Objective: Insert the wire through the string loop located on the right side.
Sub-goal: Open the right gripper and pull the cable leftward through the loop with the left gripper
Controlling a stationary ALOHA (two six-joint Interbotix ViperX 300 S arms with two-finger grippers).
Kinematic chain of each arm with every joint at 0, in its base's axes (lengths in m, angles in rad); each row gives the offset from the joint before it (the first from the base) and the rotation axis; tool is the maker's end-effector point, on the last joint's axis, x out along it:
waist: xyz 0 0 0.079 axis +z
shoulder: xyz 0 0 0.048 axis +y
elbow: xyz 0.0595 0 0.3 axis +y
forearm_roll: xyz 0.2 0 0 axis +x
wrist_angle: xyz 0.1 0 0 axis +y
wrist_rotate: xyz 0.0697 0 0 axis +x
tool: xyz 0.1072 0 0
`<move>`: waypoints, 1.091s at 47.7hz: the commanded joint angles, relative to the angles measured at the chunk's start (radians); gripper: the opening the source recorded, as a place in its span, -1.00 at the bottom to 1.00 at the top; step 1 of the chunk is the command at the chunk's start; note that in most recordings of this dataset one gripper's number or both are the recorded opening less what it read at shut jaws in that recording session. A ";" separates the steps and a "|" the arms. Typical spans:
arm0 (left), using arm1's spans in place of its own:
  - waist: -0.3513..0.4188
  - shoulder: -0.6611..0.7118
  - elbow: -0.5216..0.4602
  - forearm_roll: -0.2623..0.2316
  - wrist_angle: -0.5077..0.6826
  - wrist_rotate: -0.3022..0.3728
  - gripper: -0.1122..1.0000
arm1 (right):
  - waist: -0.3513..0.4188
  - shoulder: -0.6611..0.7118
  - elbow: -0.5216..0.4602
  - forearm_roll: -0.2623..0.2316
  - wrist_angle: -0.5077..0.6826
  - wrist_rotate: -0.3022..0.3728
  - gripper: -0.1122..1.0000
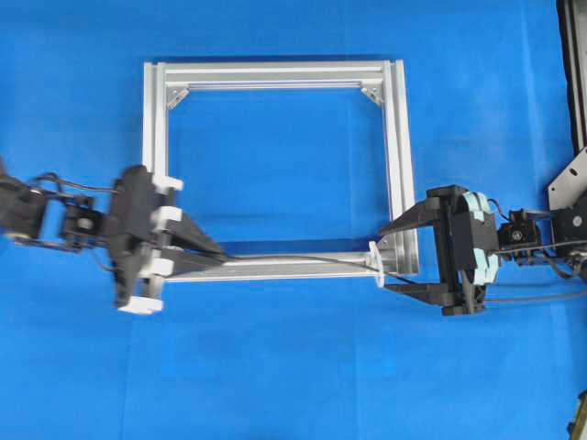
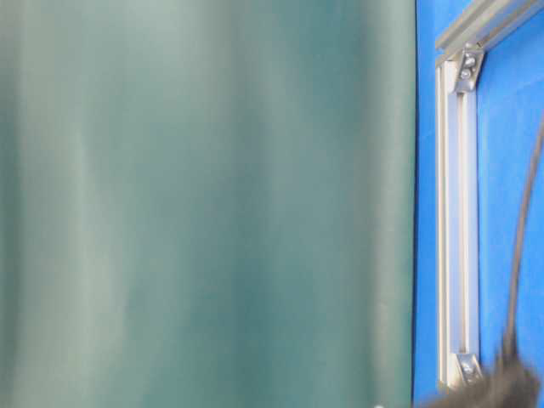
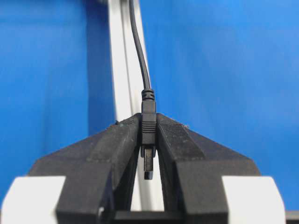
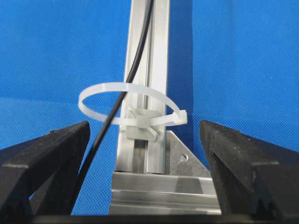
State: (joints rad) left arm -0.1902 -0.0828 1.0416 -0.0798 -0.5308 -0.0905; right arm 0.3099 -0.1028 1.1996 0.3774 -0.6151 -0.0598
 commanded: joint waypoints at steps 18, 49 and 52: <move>-0.023 -0.169 0.199 0.002 -0.008 0.014 -0.65 | -0.002 -0.018 -0.015 -0.002 0.014 -0.002 0.71; -0.025 -0.161 0.199 0.003 0.031 0.002 0.36 | -0.002 -0.041 -0.026 -0.002 0.060 -0.002 0.71; -0.023 -0.164 0.199 0.003 0.031 0.002 0.66 | -0.002 -0.052 -0.021 -0.002 0.060 -0.002 0.71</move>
State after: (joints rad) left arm -0.2102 -0.2362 1.2471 -0.0798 -0.4970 -0.0890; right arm 0.3099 -0.1273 1.1812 0.3774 -0.5538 -0.0598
